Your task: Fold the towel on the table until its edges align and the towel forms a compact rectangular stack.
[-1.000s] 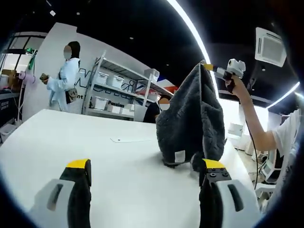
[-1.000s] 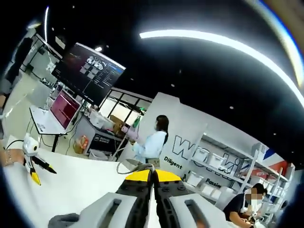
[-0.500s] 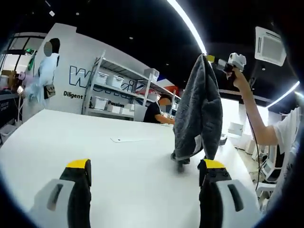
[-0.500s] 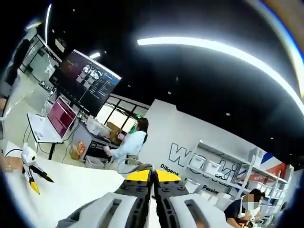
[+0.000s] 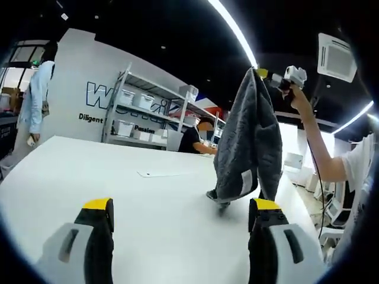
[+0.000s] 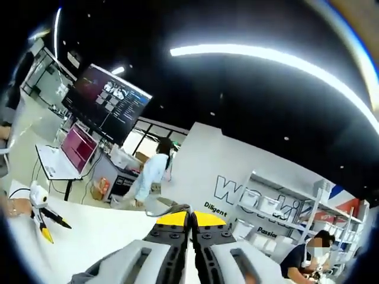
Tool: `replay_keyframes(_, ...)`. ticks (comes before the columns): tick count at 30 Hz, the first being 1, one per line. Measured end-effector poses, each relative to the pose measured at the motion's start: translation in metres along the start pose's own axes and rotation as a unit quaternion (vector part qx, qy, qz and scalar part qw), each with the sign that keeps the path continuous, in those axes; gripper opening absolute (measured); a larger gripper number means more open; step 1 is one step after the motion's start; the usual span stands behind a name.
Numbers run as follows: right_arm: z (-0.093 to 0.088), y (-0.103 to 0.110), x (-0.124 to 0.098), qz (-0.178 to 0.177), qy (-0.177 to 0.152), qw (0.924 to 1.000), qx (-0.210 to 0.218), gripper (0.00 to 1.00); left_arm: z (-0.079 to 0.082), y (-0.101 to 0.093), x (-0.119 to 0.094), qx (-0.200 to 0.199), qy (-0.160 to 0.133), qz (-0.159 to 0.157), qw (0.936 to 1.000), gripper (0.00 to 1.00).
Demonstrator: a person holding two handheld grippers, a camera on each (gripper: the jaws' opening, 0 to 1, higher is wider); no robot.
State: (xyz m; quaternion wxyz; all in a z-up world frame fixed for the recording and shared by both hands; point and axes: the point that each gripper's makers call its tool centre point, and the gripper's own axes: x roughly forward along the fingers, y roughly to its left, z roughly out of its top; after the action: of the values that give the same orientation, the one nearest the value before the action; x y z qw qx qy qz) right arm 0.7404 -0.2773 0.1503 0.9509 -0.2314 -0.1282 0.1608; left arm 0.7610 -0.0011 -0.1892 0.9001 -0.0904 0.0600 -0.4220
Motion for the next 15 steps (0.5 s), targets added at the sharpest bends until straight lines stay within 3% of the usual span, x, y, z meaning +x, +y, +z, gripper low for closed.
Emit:
replay_keyframes(4, -0.017, 0.004, 0.003, 0.004, 0.013, 0.9999, 0.006, 0.03, 0.001, 0.000, 0.000, -0.001, -0.001, 0.000, 1.0000, 0.99)
replay_keyframes(5, -0.034, 0.006, 0.006, 0.006, 0.028, 0.9995, 0.013, 0.03, 0.000, 0.000, 0.000, -0.001, -0.001, 0.001, 1.0000, 0.99)
replay_keyframes(7, -0.045, 0.006, 0.008, 0.005, 0.038, 0.9991, 0.017, 0.03, 0.000, 0.000, 0.000, -0.001, -0.001, 0.001, 1.0000, 0.99)
replay_keyframes(8, -0.062, 0.005, 0.011, 0.001, 0.053, 0.9984, 0.020, 0.03, 0.000, 0.001, 0.000, -0.001, -0.001, 0.001, 1.0000, 0.99)
replay_keyframes(15, -0.120, 0.006, 0.021, -0.002, 0.099, 0.9944, 0.037, 0.03, 0.000, 0.000, 0.000, -0.001, 0.000, 0.002, 1.0000, 0.99)
